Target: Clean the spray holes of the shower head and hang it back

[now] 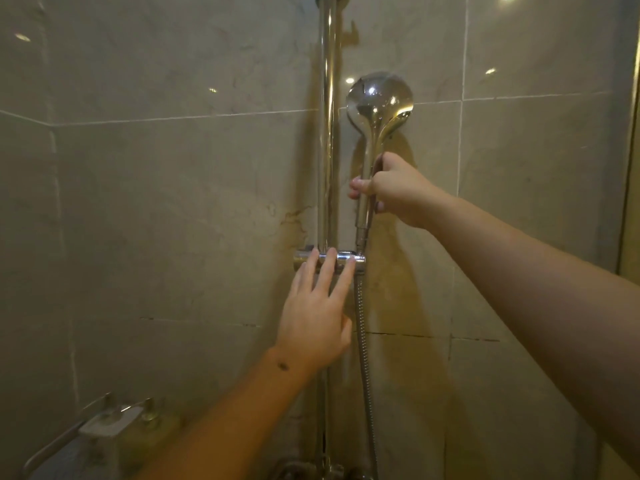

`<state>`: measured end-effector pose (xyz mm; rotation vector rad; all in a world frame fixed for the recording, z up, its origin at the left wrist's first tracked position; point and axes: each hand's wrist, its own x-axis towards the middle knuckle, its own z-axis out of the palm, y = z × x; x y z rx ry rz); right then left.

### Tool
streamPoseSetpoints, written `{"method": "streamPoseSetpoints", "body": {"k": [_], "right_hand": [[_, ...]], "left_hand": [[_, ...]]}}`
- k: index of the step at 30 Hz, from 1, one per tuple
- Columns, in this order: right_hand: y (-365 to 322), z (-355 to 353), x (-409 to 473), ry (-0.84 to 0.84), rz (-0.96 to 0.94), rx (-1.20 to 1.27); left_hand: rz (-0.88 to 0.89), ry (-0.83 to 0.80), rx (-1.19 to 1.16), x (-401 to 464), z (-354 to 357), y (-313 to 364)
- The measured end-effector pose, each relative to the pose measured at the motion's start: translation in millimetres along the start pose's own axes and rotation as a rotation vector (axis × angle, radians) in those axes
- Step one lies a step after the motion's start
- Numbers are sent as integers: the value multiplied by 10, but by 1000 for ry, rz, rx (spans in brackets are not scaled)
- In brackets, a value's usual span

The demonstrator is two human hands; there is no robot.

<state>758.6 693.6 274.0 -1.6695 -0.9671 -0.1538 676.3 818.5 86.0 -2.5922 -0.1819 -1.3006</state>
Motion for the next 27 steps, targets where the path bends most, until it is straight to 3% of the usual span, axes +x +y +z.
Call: {"method": "streamPoseSetpoints", "body": {"k": [9,18,23,27], "right_hand": [[245,173,-43,-38,29,-43],[347,292,-227,52,-16,-67],[523,512,-458,237,2,-116],[996,989,-1102,418,-117,-422]], "left_hand": [[9,9,1,-2,8,-8],[-19,-54,6,-23,8,27],[-120,-24,-90,-435,82,-33],[-191,-100,-123,-1208,235,-191]]}}
